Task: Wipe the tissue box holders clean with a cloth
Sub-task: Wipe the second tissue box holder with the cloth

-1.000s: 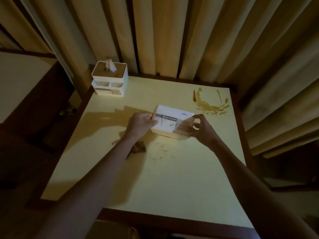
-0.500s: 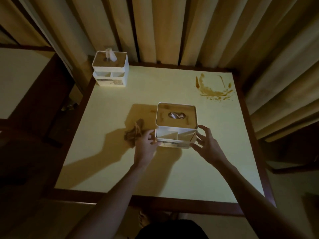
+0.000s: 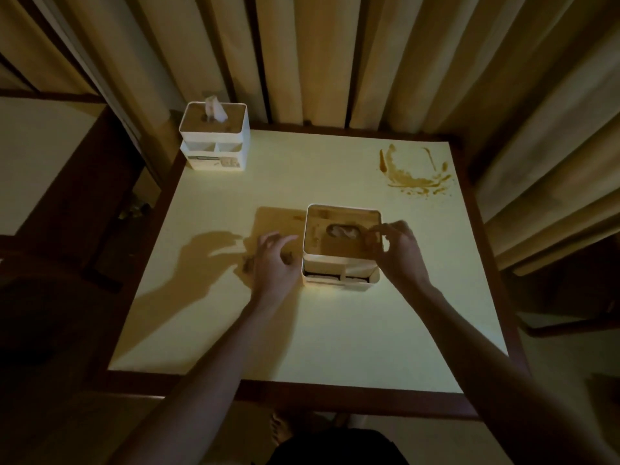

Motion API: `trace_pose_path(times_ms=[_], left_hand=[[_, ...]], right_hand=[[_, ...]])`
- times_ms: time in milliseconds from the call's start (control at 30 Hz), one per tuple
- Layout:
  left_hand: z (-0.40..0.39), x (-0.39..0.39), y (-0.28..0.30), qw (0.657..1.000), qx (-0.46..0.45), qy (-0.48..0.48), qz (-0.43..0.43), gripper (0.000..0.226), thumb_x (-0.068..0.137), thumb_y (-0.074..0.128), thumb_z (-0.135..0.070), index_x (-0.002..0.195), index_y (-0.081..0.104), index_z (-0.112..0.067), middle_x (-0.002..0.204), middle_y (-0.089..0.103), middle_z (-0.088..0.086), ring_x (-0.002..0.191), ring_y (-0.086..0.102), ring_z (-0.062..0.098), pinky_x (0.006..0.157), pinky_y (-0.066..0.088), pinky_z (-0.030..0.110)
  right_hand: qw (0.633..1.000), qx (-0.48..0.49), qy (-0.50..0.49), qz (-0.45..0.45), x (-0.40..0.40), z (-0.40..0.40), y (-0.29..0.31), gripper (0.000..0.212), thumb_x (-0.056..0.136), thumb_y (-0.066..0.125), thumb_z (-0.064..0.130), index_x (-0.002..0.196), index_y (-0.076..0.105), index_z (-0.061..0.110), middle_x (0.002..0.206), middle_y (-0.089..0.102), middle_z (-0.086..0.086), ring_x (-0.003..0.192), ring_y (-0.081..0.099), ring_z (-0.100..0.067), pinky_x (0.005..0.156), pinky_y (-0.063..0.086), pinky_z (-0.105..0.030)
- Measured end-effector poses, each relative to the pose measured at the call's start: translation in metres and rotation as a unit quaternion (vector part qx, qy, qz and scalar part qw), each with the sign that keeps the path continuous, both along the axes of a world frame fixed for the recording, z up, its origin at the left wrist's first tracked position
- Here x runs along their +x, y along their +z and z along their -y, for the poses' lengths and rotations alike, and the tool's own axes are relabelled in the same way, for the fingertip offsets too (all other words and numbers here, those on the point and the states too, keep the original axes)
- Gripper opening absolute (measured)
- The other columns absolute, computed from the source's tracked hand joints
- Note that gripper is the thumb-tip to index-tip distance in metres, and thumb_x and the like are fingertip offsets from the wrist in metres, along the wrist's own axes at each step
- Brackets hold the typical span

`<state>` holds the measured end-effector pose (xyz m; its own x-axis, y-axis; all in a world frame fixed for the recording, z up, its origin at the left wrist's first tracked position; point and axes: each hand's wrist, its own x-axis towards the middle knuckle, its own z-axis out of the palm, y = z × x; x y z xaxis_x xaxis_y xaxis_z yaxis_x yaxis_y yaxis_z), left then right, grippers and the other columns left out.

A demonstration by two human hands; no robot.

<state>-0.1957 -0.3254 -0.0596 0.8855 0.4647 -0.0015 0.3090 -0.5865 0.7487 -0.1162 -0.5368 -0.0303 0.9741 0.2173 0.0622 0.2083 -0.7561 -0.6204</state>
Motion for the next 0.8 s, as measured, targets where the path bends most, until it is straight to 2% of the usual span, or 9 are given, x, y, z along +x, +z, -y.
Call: trace_pose_path(times_ms=[133, 200, 300, 500, 633, 800], left_hand=[[-0.002, 0.019, 0.011, 0.998, -0.002, -0.059, 0.02, 0.034, 0.081, 0.072, -0.018, 0.116, 0.068, -0.019, 0.124, 0.05, -0.002, 0.117, 0.049, 0.014, 0.098, 0.036, 0.02], [0.001, 0.023, 0.01, 0.996, 0.023, -0.087, -0.001, 0.035, 0.083, 0.071, -0.021, 0.117, 0.067, -0.02, 0.129, 0.05, -0.004, 0.12, 0.048, 0.015, 0.1, 0.037, 0.023], [0.002, 0.024, 0.008, 0.993, 0.07, -0.091, -0.033, 0.036, 0.086, 0.067, -0.027, 0.122, 0.065, -0.022, 0.139, 0.044, -0.007, 0.126, 0.042, 0.013, 0.098, 0.035, 0.027], [0.003, 0.027, 0.009, 0.989, 0.097, -0.097, -0.048, 0.033, 0.086, 0.067, -0.029, 0.119, 0.067, -0.021, 0.146, 0.041, -0.003, 0.13, 0.04, 0.018, 0.102, 0.039, 0.034], [0.004, 0.026, 0.007, 0.991, 0.091, -0.087, -0.048, 0.033, 0.086, 0.068, -0.029, 0.118, 0.067, -0.022, 0.144, 0.046, -0.002, 0.128, 0.044, 0.02, 0.1, 0.042, 0.035], [0.005, 0.025, 0.007, 0.992, 0.088, -0.075, -0.054, 0.033, 0.087, 0.066, -0.032, 0.119, 0.066, -0.025, 0.144, 0.045, -0.003, 0.13, 0.04, 0.019, 0.099, 0.039, 0.032]], right_hand=[[0.996, -0.063, 0.066, -0.009, 0.023, -0.026, 0.011, 0.031, 0.086, 0.066, 0.04, 0.107, 0.071, 0.019, 0.105, 0.05, -0.011, 0.103, 0.049, -0.027, 0.082, 0.05, -0.04], [0.991, -0.088, 0.097, -0.021, 0.03, -0.034, 0.012, 0.028, 0.085, 0.065, 0.044, 0.101, 0.073, 0.023, 0.102, 0.05, -0.01, 0.101, 0.05, -0.027, 0.079, 0.05, -0.039], [0.979, -0.152, 0.132, -0.023, 0.036, -0.039, 0.011, 0.03, 0.088, 0.058, 0.044, 0.094, 0.075, 0.02, 0.102, 0.052, -0.012, 0.101, 0.05, -0.029, 0.076, 0.048, -0.036], [0.975, -0.18, 0.122, -0.044, 0.043, -0.045, 0.007, 0.036, 0.088, 0.057, 0.049, 0.102, 0.074, 0.02, 0.108, 0.055, -0.01, 0.105, 0.05, -0.027, 0.08, 0.043, -0.034], [0.974, -0.194, 0.105, -0.054, 0.046, -0.049, -0.001, 0.049, 0.083, 0.058, 0.056, 0.106, 0.07, 0.014, 0.107, 0.058, -0.01, 0.105, 0.053, -0.03, 0.079, 0.045, -0.035], [0.97, -0.199, 0.137, -0.035, 0.043, -0.048, 0.004, 0.036, 0.089, 0.059, 0.044, 0.098, 0.072, 0.012, 0.107, 0.057, -0.012, 0.103, 0.052, -0.032, 0.08, 0.046, -0.038]])
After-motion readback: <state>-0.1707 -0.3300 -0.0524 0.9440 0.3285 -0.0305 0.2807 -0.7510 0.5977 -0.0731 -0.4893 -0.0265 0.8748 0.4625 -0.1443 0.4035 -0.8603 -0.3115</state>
